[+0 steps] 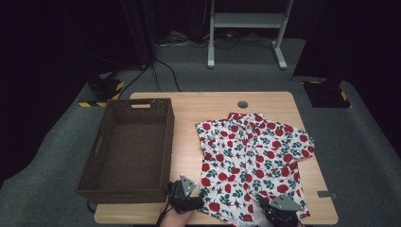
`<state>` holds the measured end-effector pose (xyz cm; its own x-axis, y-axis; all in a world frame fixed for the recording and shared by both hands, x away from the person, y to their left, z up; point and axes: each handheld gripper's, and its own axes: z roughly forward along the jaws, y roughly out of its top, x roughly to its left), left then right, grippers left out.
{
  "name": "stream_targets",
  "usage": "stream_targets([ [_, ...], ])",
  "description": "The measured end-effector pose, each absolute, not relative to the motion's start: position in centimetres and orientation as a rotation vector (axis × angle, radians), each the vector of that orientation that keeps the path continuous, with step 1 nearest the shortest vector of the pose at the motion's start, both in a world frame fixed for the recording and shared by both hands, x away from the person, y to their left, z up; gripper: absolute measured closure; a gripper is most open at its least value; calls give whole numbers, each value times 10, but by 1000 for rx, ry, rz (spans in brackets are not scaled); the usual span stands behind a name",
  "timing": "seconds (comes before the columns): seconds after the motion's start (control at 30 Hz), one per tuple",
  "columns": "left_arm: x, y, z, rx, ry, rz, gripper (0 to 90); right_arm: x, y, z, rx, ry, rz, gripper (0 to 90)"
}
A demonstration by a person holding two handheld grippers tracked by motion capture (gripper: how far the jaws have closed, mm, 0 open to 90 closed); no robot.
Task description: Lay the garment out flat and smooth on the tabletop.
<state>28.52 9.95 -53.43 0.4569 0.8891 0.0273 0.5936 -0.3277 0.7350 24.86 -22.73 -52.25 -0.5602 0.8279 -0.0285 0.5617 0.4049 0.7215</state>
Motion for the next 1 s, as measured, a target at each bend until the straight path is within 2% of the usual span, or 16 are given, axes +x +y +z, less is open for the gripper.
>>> stream_targets([
  [0.23, 285, 99, -534, 2047, 1231, 575, 147, 243, -220, -512, 1158, 2275, 991, 896],
  [0.5, 285, 99, -534, 2047, 1229, 583, 147, 230, -190, -496, 1038, 2322, 1073, 889],
  [0.6, 285, 99, -534, 2047, 1229, 582, 147, 231, -185, -497, 1036, 2344, 1114, 813],
  [1.0, 285, 98, -533, 2057, 1218, 577, 150, 251, -221, -503, 1144, 2230, 1030, 651],
])
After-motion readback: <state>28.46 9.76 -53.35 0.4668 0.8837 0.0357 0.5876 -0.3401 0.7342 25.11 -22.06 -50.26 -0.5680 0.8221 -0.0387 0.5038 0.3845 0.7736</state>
